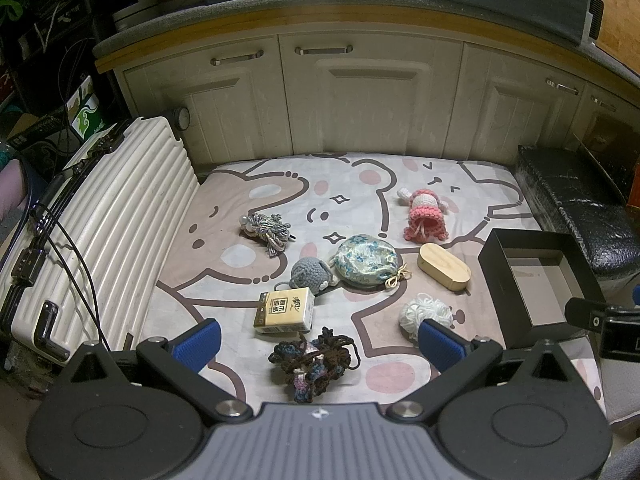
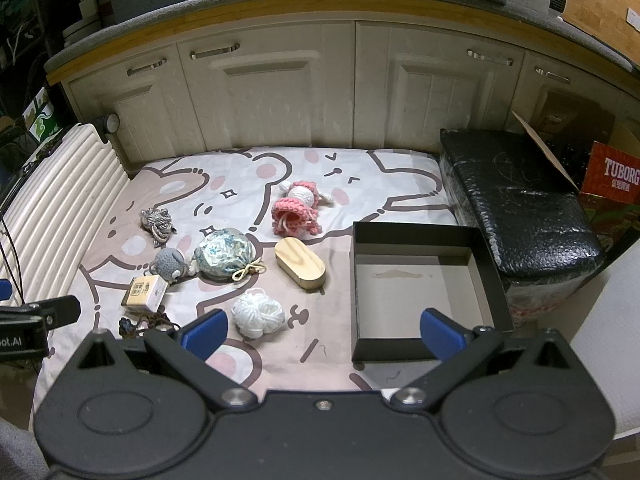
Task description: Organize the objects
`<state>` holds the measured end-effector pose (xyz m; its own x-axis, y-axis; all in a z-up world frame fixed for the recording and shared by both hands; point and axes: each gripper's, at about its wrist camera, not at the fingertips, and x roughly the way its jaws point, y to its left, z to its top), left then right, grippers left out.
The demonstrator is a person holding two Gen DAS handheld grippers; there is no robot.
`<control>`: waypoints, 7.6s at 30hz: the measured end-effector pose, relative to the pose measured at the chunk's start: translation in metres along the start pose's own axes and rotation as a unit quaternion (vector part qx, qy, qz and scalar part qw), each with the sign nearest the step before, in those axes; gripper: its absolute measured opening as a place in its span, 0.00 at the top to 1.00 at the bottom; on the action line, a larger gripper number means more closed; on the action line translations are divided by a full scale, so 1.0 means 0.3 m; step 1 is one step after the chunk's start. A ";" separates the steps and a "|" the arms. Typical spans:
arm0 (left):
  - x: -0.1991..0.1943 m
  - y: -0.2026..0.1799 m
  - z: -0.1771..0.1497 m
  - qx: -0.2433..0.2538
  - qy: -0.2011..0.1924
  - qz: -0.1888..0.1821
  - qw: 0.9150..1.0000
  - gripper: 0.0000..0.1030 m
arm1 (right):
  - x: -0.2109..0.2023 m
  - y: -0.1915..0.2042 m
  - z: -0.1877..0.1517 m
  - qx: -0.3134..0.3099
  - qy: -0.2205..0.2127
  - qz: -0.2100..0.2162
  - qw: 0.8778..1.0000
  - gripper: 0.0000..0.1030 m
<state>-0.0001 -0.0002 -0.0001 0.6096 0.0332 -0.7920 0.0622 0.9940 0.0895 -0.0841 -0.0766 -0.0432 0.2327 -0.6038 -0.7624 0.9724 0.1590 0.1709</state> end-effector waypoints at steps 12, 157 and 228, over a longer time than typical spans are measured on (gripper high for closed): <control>-0.031 0.005 0.024 -0.002 -0.023 -0.004 1.000 0.00 | -0.021 -0.005 -0.004 0.006 -0.018 0.006 1.000 0.00; 0.184 0.088 0.157 0.050 -0.018 -0.056 0.997 0.39 | 0.247 0.126 0.215 -0.073 -0.003 0.073 0.995 0.54; 0.457 -0.828 -0.061 0.234 0.131 -0.264 0.926 0.39 | 0.463 -0.633 0.023 0.200 0.083 -0.103 0.971 0.52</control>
<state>0.0536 -0.2407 -0.1421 0.1867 -0.3604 -0.9139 0.6706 0.7266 -0.1495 -0.2363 -0.1960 -0.1772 0.0597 -0.4506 -0.8907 0.9349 -0.2876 0.2081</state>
